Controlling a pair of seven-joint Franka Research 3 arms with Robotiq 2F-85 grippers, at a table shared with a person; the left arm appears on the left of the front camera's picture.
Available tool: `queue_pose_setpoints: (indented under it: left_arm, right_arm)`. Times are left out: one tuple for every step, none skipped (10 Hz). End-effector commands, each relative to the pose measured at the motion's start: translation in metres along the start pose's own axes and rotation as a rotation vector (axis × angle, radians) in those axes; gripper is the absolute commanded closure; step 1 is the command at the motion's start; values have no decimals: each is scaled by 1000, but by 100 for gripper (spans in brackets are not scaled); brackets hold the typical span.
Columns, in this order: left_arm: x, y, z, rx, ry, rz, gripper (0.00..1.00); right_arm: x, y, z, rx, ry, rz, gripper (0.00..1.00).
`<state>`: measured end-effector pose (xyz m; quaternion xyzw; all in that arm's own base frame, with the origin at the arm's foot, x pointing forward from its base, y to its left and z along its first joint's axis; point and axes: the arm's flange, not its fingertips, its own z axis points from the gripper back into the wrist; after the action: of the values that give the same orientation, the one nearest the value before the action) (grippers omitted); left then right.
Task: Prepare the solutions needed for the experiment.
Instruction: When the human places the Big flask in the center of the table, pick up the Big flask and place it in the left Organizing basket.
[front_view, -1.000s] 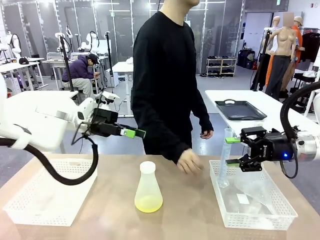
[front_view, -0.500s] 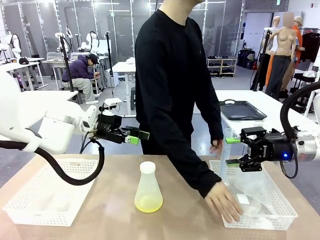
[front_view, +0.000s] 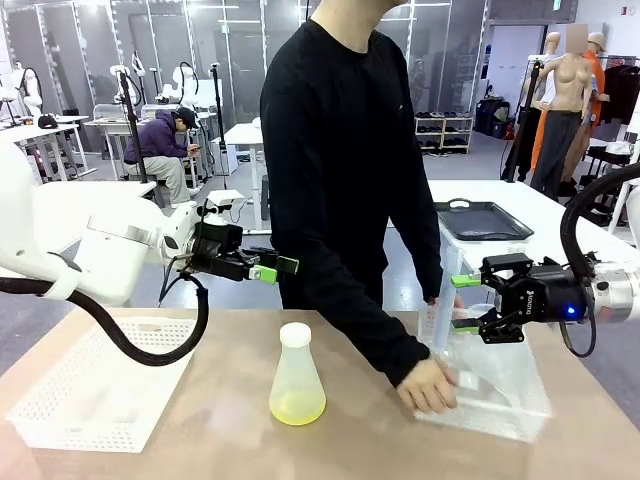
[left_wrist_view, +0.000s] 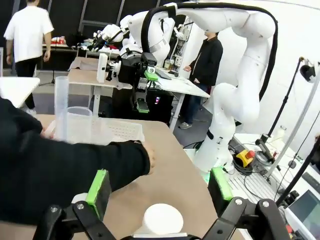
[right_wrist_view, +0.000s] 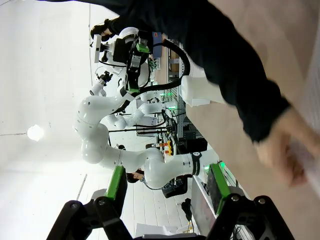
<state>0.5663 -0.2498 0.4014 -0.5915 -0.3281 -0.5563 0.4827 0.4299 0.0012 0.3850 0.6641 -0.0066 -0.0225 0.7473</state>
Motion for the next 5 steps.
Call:
queue_pose_setpoints:
  left_arm:
    - [-16, 25, 9, -72, 16, -144, 0]
    - [-24, 34, 11, -90, 37, -162, 0]
    - [-34, 46, 11, -113, 55, -207, 0]
    - [-43, 60, 8, -126, 29, -231, 0]
    - [-48, 68, 2, -112, 6, -247, 0]
  right_arm:
    - [0, 1, -1, -3, -3, 2, 18]
    - [0, 1, -1, -3, -3, 2, 18]
    - [0, 1, -1, -3, -3, 2, 18]
    - [0, 1, -1, -3, -3, 2, 18]
    - [0, 1, -1, -3, -3, 2, 18]
